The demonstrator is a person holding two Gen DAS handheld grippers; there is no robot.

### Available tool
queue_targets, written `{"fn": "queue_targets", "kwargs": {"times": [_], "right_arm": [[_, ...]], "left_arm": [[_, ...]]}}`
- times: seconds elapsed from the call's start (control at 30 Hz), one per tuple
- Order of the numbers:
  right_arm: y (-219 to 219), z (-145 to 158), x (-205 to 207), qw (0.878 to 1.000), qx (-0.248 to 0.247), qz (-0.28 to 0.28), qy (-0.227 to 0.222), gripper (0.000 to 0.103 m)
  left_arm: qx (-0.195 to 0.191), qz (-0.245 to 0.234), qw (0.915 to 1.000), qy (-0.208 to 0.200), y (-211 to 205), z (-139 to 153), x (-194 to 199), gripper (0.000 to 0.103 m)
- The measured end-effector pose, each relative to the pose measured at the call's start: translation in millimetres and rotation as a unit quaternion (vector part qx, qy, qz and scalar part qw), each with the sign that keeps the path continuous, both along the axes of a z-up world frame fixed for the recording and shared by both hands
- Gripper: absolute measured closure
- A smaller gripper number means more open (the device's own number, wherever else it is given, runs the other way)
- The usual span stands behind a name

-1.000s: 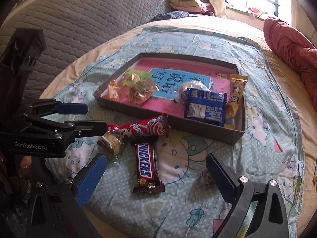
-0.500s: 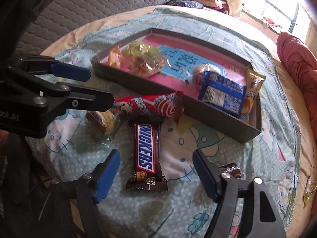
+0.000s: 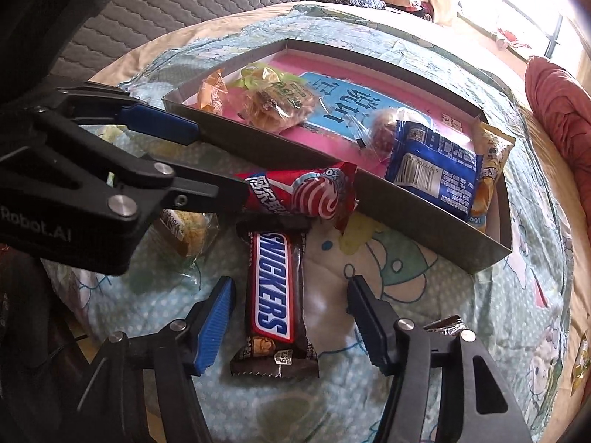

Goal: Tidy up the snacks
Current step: 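Grasp the red candy bag with the left tool while the right tool grasps the Snickers bar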

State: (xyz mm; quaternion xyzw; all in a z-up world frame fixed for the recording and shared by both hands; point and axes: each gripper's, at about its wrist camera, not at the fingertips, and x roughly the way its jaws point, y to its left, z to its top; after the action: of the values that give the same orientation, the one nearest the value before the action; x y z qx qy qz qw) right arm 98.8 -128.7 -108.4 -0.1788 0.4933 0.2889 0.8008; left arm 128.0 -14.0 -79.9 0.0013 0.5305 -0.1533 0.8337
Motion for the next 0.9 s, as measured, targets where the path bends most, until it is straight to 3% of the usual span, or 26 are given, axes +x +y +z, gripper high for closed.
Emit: {"fn": "queue_targets", "kwargs": {"times": [0.2,0.57,0.67,0.9], "right_arm": [[-1,-1,5,1.000,0.002,-0.004,0.003,0.046],[-3,-4,9,1.000,0.001,-0.001,0.003,0.050],[-1,-6,10,1.000,0.000,0.002,-0.001,0.050],[2,-7,11,1.000,0.000,0.008,-0.003,0.051]], "left_arm": [[-0.012,-0.023,0.9995,0.015,-4,-8,10,0.028],[-0.017,-0.062,0.9973,0.036,-21,-22,22,0.039],[-0.022,-0.066,0.9969,0.037,-24,-24,25,0.051],[-0.040,-0.071,0.9963,0.027,-22,-25,25,0.055]]}}
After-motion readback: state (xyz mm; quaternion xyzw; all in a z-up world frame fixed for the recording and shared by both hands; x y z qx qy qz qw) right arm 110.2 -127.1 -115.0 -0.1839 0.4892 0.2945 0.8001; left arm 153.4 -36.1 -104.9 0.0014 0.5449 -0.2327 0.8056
